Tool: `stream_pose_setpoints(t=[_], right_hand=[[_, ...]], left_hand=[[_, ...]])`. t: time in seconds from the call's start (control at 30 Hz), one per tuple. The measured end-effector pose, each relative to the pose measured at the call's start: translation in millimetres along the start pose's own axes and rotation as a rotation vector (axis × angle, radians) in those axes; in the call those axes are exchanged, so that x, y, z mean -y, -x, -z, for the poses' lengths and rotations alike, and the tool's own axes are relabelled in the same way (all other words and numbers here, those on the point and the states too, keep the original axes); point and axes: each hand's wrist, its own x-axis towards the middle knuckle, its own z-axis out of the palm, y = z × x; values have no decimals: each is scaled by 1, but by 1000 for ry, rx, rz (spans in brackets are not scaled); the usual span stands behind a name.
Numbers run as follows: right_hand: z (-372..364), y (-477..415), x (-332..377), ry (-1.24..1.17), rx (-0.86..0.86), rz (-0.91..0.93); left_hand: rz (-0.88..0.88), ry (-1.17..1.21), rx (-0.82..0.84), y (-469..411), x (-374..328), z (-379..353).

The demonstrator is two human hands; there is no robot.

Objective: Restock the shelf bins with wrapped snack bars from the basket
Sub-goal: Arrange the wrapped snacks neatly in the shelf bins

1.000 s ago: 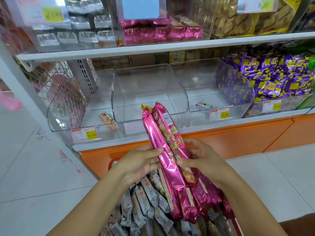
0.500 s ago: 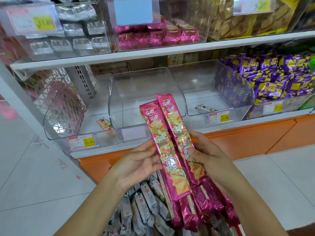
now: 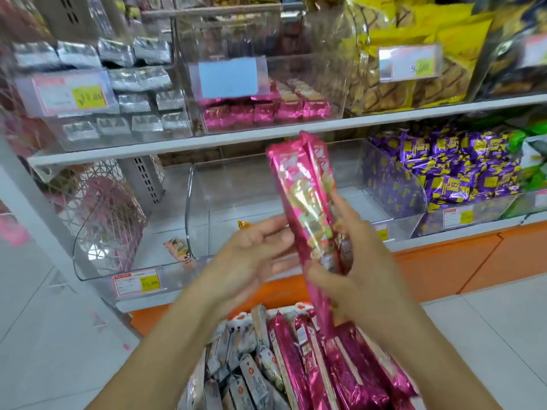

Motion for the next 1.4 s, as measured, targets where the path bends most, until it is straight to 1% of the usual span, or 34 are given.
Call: stream_pose_setpoints(t=[0.07, 0.13, 0.23, 0.27, 0.3, 0.33, 0.37, 0.43, 0.5, 0.53, 0.63, 0.77, 0.83, 0.9, 1.0, 1.13, 1.27, 1.33, 1.4], right_hand=[[21, -24, 15, -119, 2, 21], [46, -52, 30, -136, 2, 34], [81, -96, 59, -28, -15, 26], [91, -111, 71, 45, -21, 20], [99, -126, 82, 133, -29, 13], [107, -142, 93, 229, -31, 0], [112, -158, 105, 304, -18, -20], [117, -190, 128, 415, 71, -45], [116, -219, 146, 488, 137, -96], [114, -233, 152, 503, 148, -130], [101, -273, 160, 569, 161, -190], [76, -296, 167, 716, 316, -207], [62, -297, 165, 773, 312, -190], [49, -300, 156, 815, 307, -213], [37, -303, 143, 842, 336, -276], [34, -301, 132, 832, 329, -276], [35, -295, 130, 892, 381, -258], [37, -289, 131, 849, 399, -268], [41, -280, 132, 802, 361, -246]], left_hand=[[-102, -223, -48, -9, -32, -2], [-242, -479, -201, -20, -63, 0], [-555, -1064, -457, -39, -106, 11], [-646, -1219, -519, -45, -118, 17], [-699, -1325, -558, -51, -129, 23], [-707, -1399, -572, -58, -139, 29], [-677, -1463, -567, -64, -147, 34], [-555, -1562, -549, -76, -160, 45], [-456, -1612, -528, -82, -165, 53], [-441, -1631, -520, -83, -165, 54], [-453, -1680, -516, -80, -164, 53], [-444, -1717, -503, -76, -165, 51], [-431, -1729, -505, -77, -166, 52], [-422, -1741, -509, -77, -166, 51], [-424, -1745, -512, -77, -165, 50], [-437, -1730, -509, -78, -166, 51], [-453, -1711, -505, -82, -165, 54], [-457, -1709, -508, -83, -164, 54], [-448, -1701, -496, -82, -164, 54]])
